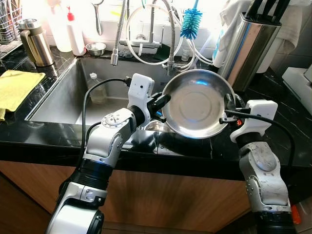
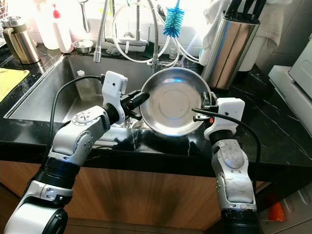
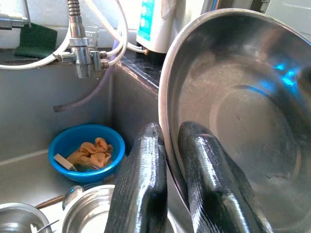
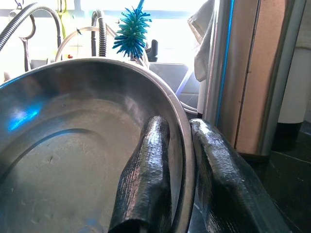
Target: Kitchen organization
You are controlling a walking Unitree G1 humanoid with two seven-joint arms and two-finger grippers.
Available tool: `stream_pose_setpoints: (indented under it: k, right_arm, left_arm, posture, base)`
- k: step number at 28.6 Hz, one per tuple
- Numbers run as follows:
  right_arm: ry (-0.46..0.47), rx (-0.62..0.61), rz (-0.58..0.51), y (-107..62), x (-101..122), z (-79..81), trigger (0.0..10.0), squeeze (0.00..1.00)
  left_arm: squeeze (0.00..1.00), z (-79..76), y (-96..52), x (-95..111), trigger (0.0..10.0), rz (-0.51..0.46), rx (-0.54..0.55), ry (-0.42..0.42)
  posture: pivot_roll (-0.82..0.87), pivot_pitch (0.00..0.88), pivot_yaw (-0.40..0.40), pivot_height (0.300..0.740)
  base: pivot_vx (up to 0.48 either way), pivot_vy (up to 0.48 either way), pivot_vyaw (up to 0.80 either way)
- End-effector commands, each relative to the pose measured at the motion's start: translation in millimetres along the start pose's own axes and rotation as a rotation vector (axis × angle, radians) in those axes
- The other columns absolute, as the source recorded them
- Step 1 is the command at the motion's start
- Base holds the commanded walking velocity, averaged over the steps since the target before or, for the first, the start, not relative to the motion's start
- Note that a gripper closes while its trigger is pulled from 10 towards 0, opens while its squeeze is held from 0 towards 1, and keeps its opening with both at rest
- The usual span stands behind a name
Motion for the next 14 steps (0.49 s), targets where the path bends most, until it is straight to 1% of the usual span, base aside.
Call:
stream_pose_setpoints:
  k: [1,4,5,6,7,8,14]
  right_arm:
    - [-0.015,0.042,-0.009,4.3,4.7,7.6,10.0,0.0]
    - [-0.015,0.052,-0.008,5.5,4.9,9.4,10.0,0.0]
    - [-0.018,0.054,-0.007,5.9,4.9,9.9,10.0,0.11]
    - [-0.018,0.054,-0.007,5.9,4.9,9.9,10.0,0.11]
    - [-0.019,0.055,-0.007,6.2,5.1,10.2,10.0,0.69]
    - [-0.017,0.056,-0.007,6.4,5.2,10.4,10.0,1.0]
    - [-0.026,0.053,-0.002,6.2,4.4,10.4,10.0,1.0]
  left_arm:
    - [0.0,-18.4,3.0,-5.0,0.0,0.036,-0.075,0.052]
    - [0.0,-17.7,3.0,-3.6,0.0,0.032,-0.071,0.057]
    - [0.0,-17.6,3.0,-3.3,0.0,0.03,-0.069,0.057]
    - [0.0,-17.6,3.0,-3.3,0.0,0.03,-0.069,0.057]
    - [0.0,-17.4,3.0,-2.9,0.0,0.027,-0.067,0.056]
    - [0.0,-17.3,3.0,-2.7,0.0,0.025,-0.066,0.055]
    - [0.0,-13.1,3.5,-0.2,0.0,0.007,-0.037,0.043]
  posture:
    - [0.13,0.009,-0.084,0.74]
    - [0.13,0.009,-0.084,0.74]
    - [0.13,0.008,-0.085,0.74]
    - [0.13,0.008,-0.085,0.74]
    - [0.13,0.008,-0.085,0.74]
    - [0.13,0.009,-0.086,0.74]
    - [0.13,0.013,-0.085,0.74]
  base:
    - [0.0,0.0,0.0]
    - [0.0,0.0,0.0]
    - [0.0,0.0,0.0]
    - [0.0,0.0,0.0]
    - [0.0,0.0,0.0]
    - [0.0,0.0,0.0]
    - [0.0,0.0,0.0]
Point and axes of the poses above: a point about 5 cm out from each wrist's last joint towards the gripper, its own y axis pointing out of the wrist towards the gripper, its own x axis along the axis of the wrist's last joint, z = x × y, the point moved 6 cm from there along y, pointing out of the wrist towards the gripper, and after that the axes turned 6 degrees about -y, right-handed, at the moved point
